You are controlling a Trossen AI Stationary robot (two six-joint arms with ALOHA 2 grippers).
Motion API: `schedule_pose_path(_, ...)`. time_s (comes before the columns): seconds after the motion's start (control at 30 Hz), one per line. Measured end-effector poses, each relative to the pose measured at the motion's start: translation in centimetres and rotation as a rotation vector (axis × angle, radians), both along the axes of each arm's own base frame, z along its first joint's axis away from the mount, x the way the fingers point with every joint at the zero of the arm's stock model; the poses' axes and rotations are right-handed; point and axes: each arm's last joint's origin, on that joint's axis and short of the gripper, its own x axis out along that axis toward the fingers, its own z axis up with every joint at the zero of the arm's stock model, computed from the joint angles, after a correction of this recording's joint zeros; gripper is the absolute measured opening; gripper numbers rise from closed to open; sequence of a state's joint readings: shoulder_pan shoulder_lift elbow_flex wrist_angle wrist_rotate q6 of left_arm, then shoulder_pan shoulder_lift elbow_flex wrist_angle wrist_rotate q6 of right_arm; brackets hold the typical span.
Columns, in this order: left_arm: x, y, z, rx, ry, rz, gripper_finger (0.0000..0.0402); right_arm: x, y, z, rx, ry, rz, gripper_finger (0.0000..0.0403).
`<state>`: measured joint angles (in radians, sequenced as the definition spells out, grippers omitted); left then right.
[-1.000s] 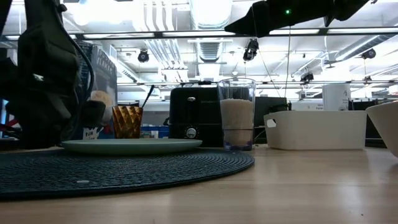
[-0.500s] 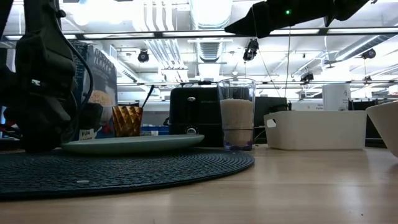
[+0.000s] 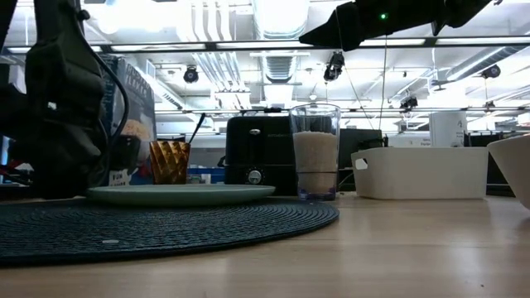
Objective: Arrange a breakfast setting
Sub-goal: Pour the cereal from the blue cereal box into the gray bowl
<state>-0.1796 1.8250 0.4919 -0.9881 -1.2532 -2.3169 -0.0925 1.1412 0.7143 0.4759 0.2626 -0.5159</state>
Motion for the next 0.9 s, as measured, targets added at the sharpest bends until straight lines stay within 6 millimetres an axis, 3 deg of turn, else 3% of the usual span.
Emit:
schedule_pose_path(0.67,0.0,-0.3,0.8,-0.029,-0.003,0.020,0.0248,0.0,0.0,0.0,0.000,0.001,0.004,0.0009)
schedule_pose_path(0.9,0.0,-0.5,2.7,-0.039,0.036,0.023,0.0247,0.0,0.0,0.0,0.000,0.000,0.008,0.0009)
